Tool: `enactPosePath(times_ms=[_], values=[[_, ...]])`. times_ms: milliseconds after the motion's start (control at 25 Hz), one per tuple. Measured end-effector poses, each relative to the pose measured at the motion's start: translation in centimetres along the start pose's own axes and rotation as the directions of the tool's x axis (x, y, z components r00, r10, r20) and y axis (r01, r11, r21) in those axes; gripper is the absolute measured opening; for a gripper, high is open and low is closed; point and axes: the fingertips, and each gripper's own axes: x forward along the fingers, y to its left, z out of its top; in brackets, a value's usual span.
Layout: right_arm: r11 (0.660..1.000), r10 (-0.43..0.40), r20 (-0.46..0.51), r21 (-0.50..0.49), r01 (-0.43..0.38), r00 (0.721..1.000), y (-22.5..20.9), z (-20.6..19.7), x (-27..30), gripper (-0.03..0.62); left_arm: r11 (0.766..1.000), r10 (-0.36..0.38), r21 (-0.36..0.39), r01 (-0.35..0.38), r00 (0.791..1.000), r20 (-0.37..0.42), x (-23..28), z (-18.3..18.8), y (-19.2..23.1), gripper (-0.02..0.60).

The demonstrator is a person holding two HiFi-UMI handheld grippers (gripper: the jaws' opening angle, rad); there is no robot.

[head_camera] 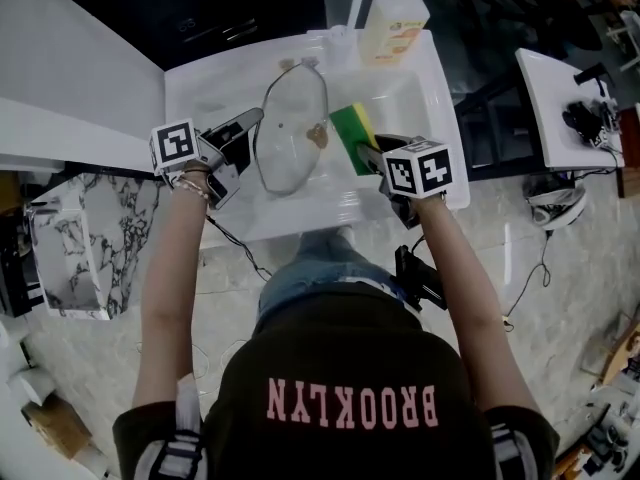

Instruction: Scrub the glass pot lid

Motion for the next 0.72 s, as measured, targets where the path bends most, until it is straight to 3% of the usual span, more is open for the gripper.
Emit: enactPosePath(times_ms=[160,440,560,640,720], values=[[0.999,0.002,-0.069,0.032,0.001,0.998,0.2,-1.3,2.5,0.109,1.000,-0.018,0.000,0.018,0.999,-0.046,0.2,0.9,2.4,0.048],[0.993,-0.001,-0.085,0.116,0.011,0.996,0.0,-1.8,4.4,0.107,0.987,-0.021,0.156,0.038,0.994,-0.109,2.0,1.6,4.0,0.048],[0.993,-0.001,-0.094,0.120,0.012,0.996,-0.2,-2.0,4.7,0.106,0.988,-0.009,0.150,0.033,0.988,-0.156,2.8,1.7,4.6,0.048],[0.989,0.003,-0.087,0.149,0.010,0.996,-0.4,-2.3,4.9,0.106,0.991,-0.011,0.132,0.036,0.983,-0.184,3.4,1.4,4.7,0.083],[0.983,0.009,-0.071,0.183,0.004,0.997,-0.5,-2.4,5.1,0.105,0.981,-0.027,0.181,0.070,0.974,-0.226,4.3,1.4,4.9,0.123]])
